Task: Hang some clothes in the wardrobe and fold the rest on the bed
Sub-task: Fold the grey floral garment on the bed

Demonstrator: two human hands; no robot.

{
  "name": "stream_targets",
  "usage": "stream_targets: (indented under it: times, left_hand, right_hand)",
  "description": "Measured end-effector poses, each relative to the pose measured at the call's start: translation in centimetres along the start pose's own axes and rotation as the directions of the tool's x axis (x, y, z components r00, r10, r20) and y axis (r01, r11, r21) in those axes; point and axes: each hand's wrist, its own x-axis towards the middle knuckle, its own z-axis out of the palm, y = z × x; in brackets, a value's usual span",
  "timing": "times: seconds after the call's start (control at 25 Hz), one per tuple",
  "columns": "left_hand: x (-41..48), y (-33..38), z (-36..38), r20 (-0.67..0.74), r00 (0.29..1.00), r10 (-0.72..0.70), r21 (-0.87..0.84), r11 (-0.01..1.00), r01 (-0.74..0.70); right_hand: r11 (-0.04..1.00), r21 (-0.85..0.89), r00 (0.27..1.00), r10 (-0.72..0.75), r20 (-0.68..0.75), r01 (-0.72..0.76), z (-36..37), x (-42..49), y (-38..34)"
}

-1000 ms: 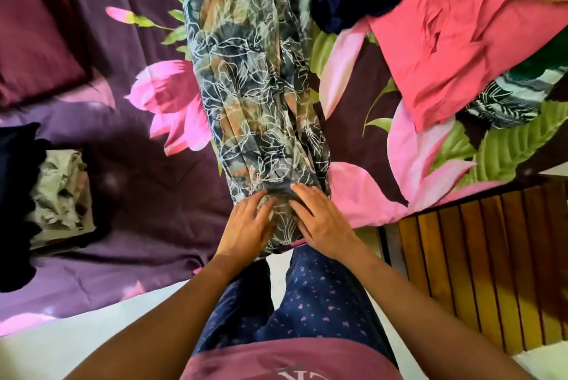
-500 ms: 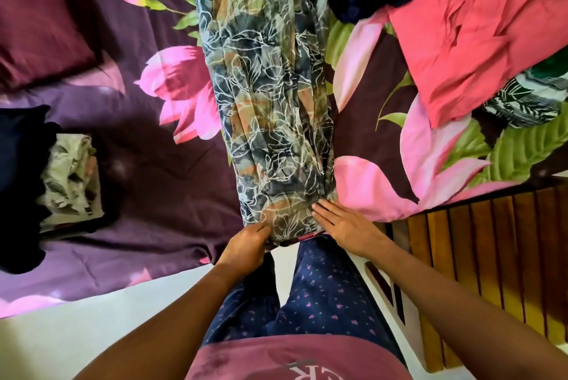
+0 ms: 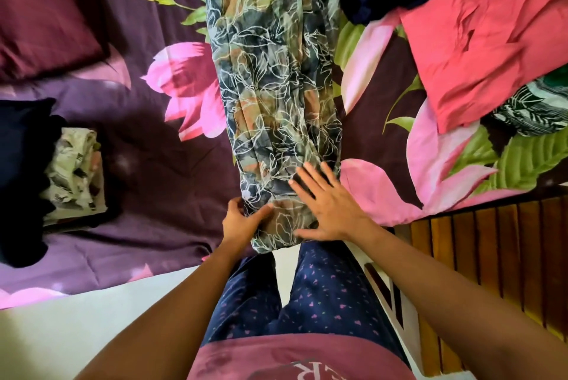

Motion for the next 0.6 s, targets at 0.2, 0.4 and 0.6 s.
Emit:
stream_targets:
  times: [0.2,0.4,0.6]
  left_hand:
    - [1.3,-1.5,0.4,0.221,0.959,-0.175,-0.358,0.9,0.247]
    - [-0.7,0.8,-0.4,0.36,0.899,-0.249,-0.481,0.776,0.408]
    - [-2.4,3.0,-1.0,0.56,0.777,-0.288,-0.485,0.646,0.589]
  right_hand:
    - [0.995,-0.002,0.958,0.099,0.268,-0.102,-0.3,-0.6,0.7]
    - [0.99,0.014,0.981,-0.142,0.128,0.142,-0.7,-2.0,0.8]
    - [0.996,0.029,0.985,-0.082,0.152,0.079,-0.5,-0.9,0.2]
